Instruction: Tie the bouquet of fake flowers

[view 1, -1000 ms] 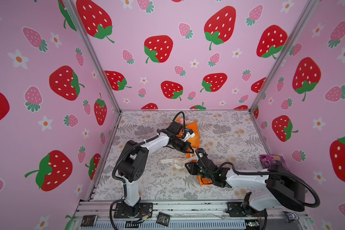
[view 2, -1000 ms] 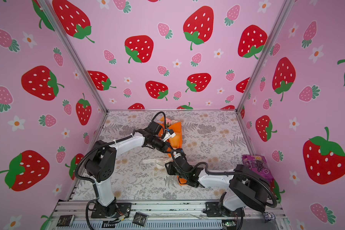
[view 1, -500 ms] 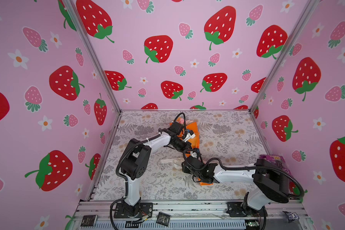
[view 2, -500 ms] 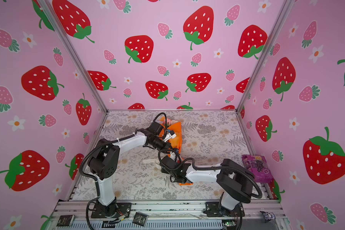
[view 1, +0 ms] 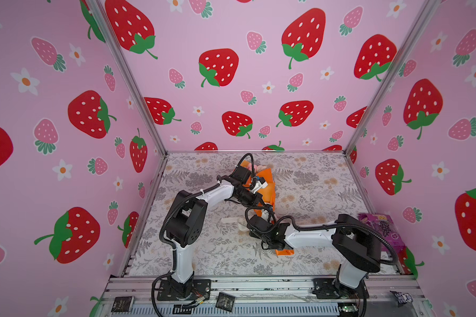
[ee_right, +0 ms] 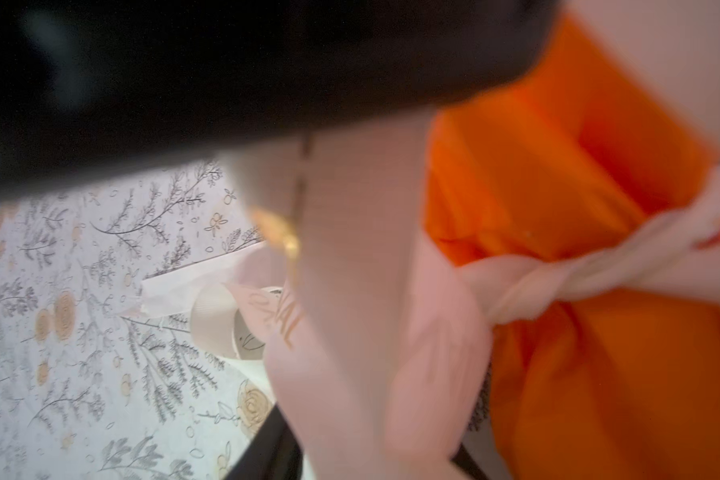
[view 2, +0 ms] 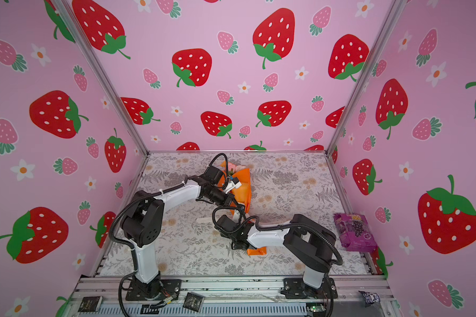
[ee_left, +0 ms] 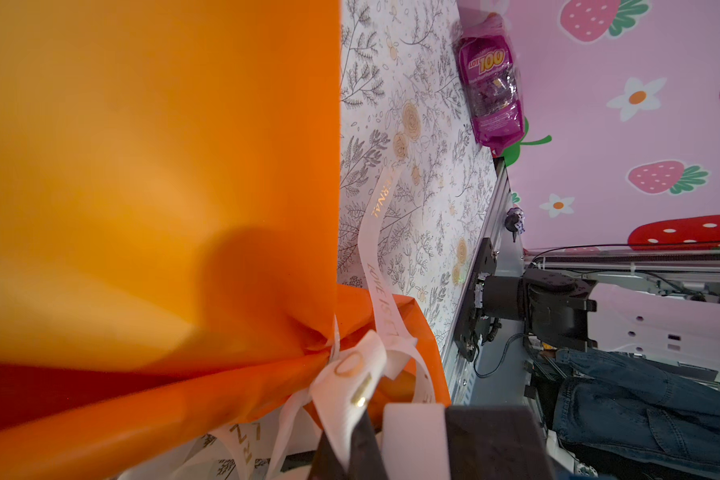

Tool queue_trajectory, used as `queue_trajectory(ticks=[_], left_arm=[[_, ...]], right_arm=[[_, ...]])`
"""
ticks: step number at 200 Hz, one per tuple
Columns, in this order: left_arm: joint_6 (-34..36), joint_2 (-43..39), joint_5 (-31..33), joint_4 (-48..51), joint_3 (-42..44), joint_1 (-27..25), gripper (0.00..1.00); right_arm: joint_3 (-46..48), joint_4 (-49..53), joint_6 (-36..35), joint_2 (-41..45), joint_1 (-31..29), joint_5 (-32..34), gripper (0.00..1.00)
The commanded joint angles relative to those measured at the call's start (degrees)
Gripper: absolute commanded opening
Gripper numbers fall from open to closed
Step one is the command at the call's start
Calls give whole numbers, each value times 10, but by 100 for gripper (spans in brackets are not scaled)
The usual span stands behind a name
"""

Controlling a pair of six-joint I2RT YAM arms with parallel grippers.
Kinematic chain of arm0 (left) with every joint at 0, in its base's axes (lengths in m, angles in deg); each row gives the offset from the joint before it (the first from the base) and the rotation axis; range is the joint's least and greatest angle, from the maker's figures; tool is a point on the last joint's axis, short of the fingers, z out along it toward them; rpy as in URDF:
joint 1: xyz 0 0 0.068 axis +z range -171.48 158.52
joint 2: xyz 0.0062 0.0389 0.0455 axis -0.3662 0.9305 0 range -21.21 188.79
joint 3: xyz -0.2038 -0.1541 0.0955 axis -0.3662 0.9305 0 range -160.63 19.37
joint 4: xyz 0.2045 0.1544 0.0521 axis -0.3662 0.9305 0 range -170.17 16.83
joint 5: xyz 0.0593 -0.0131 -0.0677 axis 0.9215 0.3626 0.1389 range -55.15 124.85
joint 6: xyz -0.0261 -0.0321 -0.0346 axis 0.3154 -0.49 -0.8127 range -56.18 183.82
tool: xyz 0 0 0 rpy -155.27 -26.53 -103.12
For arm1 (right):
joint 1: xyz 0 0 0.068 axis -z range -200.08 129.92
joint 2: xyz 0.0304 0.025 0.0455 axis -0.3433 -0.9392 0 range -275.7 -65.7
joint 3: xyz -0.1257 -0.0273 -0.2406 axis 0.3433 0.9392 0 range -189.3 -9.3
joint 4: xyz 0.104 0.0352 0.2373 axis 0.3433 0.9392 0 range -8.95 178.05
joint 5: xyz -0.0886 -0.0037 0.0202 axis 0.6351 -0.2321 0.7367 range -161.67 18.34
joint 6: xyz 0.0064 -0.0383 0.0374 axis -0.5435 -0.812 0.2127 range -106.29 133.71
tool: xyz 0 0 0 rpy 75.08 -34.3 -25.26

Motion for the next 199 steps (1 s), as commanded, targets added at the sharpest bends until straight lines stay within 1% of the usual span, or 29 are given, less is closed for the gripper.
queue_trajectory(ticks=[1,19,35,40,46,53,61,81,91,108,123,133,151,168,177,191,199], left_arm=[[0,2,-24,4,-9,-3,0],[-2,1,-22,1,-7,-3,0],[-3,-1,-22,-2,-2,-3,0],[-3,-1,-22,-3,-2,-3,0],[-5,-1,-21,-3,-1,-3,0],[-7,-1,-21,-5,-1,-2,0],[-10,-1,-21,-9,-2,-3,0],[-18,4,-28,-15,-4,-3,0],[-18,6,-29,-11,-9,-3,0],[-16,10,-27,-2,-15,-2,0],[-11,15,-28,11,-25,-2,0],[-9,16,-29,12,-26,-2,0],[-11,14,-29,8,-22,-2,0],[-13,13,-28,4,-20,-2,0],[-14,13,-28,3,-21,-2,0],[-15,13,-29,4,-22,-2,0],[-13,14,-29,6,-22,-2,0]], right_arm=[[7,6,26,-5,-3,29,31],[33,-28,31,7,-2,37,16],[40,-52,12,17,-3,39,5],[40,-54,8,20,-3,38,2],[39,-55,5,23,-3,34,2],[42,-60,2,30,-3,29,3],[47,-67,5,40,-6,29,8],[70,-98,27,68,-28,60,18],[82,-103,58,76,-37,74,27],[112,-155,90,81,-38,63,29],[126,-189,117,74,-39,58,37],[123,-183,138,64,-40,63,43],[118,-194,155,46,-40,73,44],[120,-202,193,29,-38,87,47],[122,-226,186,19,-39,95,48],[108,-215,192,3,-37,91,50],[109,-233,190,-5,-36,92,50]])
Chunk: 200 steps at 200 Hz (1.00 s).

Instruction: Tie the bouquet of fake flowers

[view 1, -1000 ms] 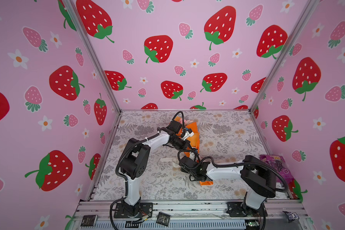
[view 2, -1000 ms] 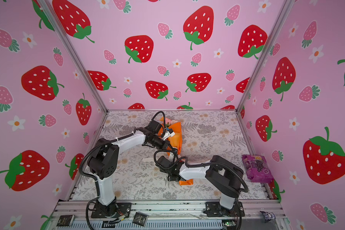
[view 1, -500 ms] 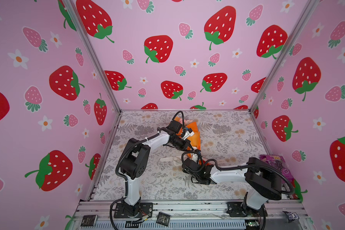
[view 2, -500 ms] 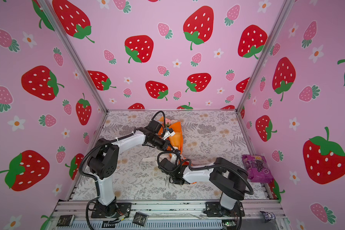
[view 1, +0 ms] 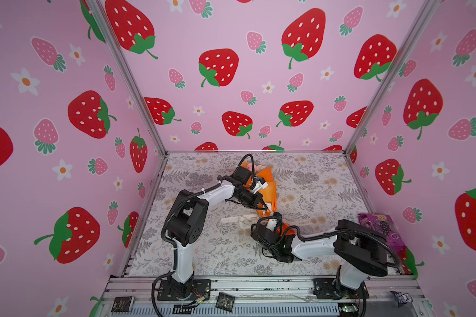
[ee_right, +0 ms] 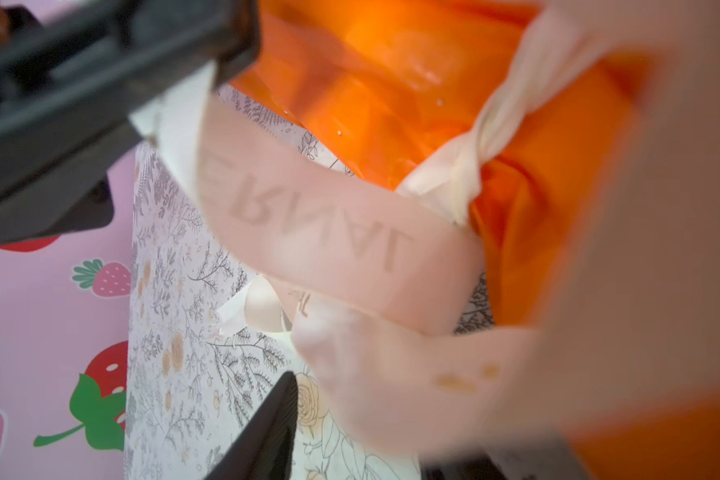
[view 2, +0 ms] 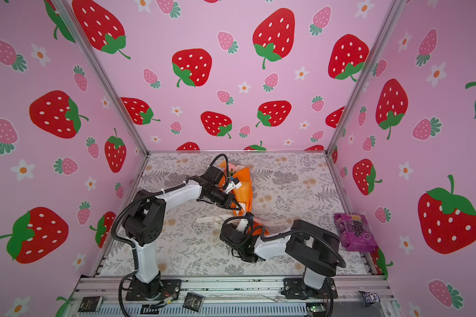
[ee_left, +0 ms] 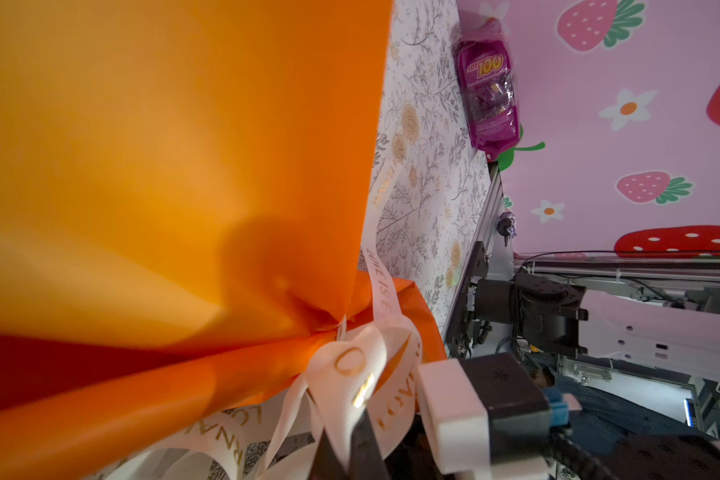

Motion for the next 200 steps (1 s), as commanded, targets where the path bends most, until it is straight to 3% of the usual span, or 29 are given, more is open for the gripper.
queue_trajectory(ticks=[1,43,72,118,200], left_arm=[[5,3,-18,11,-19,-2,0],[8,1,-18,13,-16,-2,0],[10,-2,-17,15,-15,-2,0],[14,-6,-16,18,-13,-2,0],[4,-22,-8,7,-9,-3,0]], right_arm=[[-7,-33,37,-25,2,23,50],[-6,-51,48,-69,10,22,46],[0,-53,48,-76,21,12,28],[-17,-34,-30,-42,25,8,2],[-4,213,-151,170,29,-54,2]])
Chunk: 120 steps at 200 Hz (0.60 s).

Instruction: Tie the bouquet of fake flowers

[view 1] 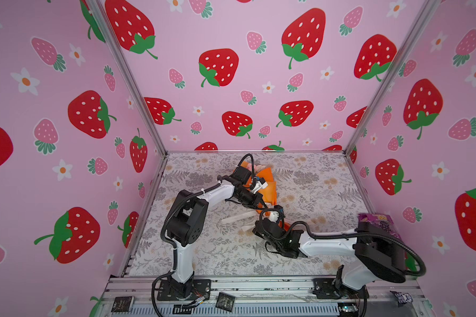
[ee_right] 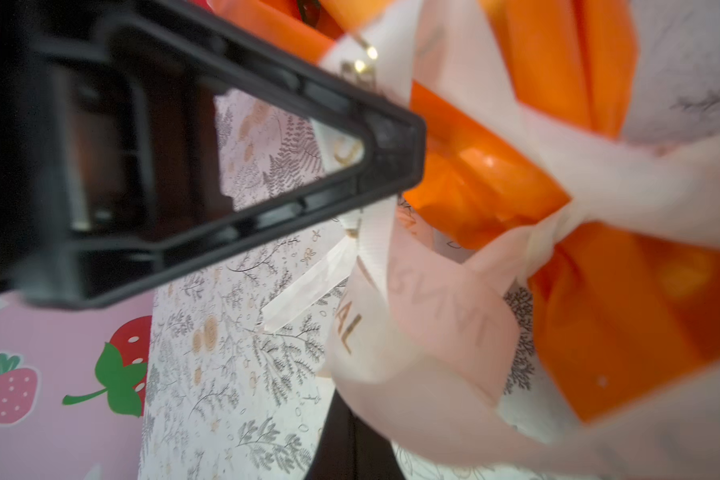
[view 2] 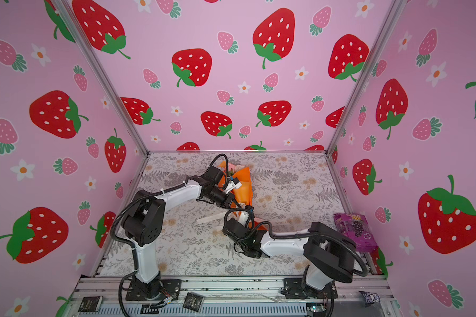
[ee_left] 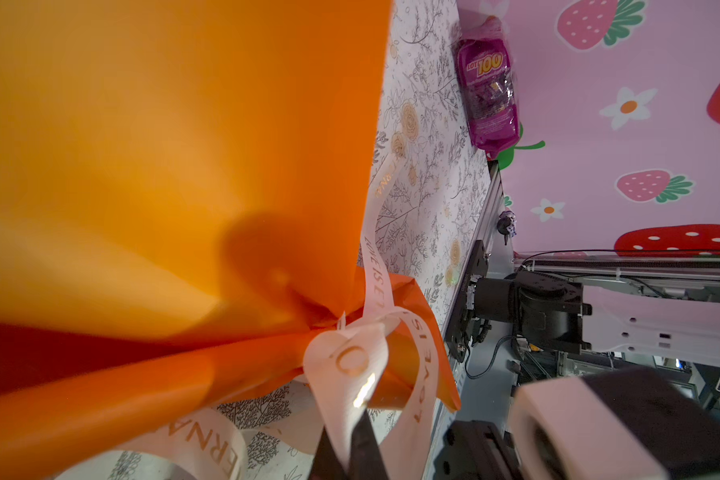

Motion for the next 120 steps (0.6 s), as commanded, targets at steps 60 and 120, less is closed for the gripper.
queue_trajectory(ticks=[60,120], left_arm=[[-6,-42,15,-9,8,-12,0],[8,-40,30,12,6,-12,0]], right_arm=[[77,151,-164,161,130,-175,6],[58,194,-288,139,266,-318,12]])
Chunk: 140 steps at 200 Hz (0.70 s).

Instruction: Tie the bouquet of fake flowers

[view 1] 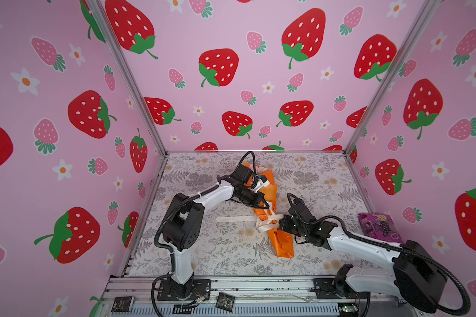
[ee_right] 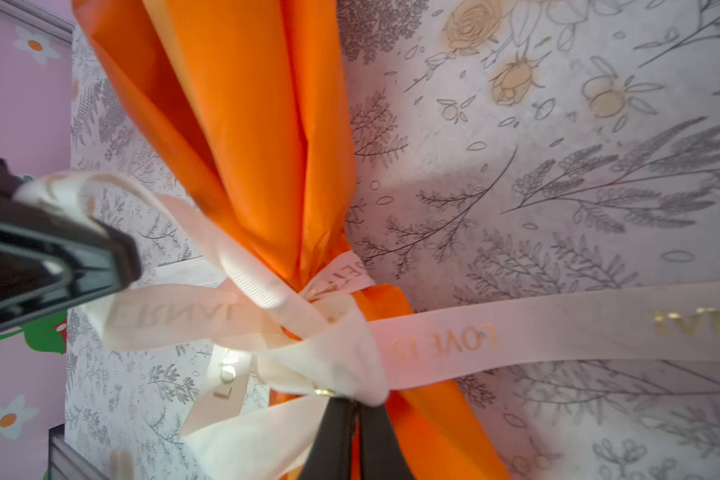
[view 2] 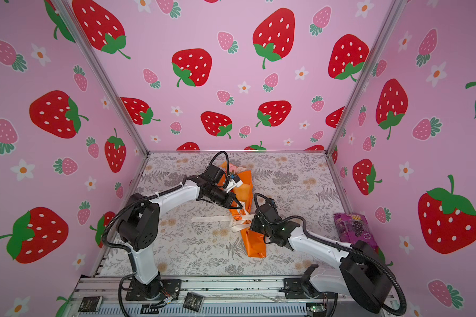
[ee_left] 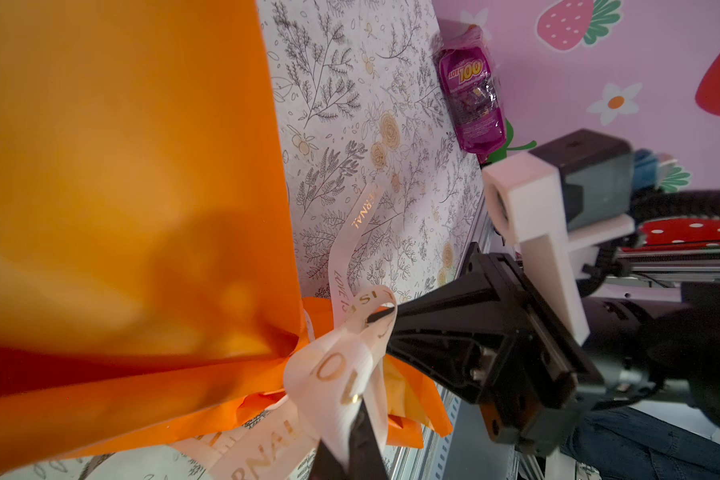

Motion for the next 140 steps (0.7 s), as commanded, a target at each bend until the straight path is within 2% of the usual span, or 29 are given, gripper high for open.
queue_trajectory(ticks=[1,20,37,52,67,79,89,113,130,140], left_arm=[[14,-3,8,19,-1,0,0],[16,1,9,21,2,-1,0],[17,3,12,21,8,0,0],[18,4,14,23,6,-1,0],[21,4,15,30,4,0,0],[21,3,14,31,5,-1,0],[21,1,13,31,7,-1,0],[21,3,7,32,5,0,0],[22,2,7,33,4,-1,0],[26,3,7,40,0,-1,0]], right_arm=[[-23,43,-73,-14,31,-72,11],[-50,109,-114,-24,41,-55,12],[-62,148,-127,-33,48,1,12],[-77,171,-155,-39,61,7,12],[-98,195,-177,-36,68,23,17],[-113,224,-185,-33,69,55,28],[-129,247,-194,-28,69,68,30],[-119,199,-220,19,67,1,37],[-94,118,-217,38,58,-96,40],[-93,98,-213,36,39,-104,41]])
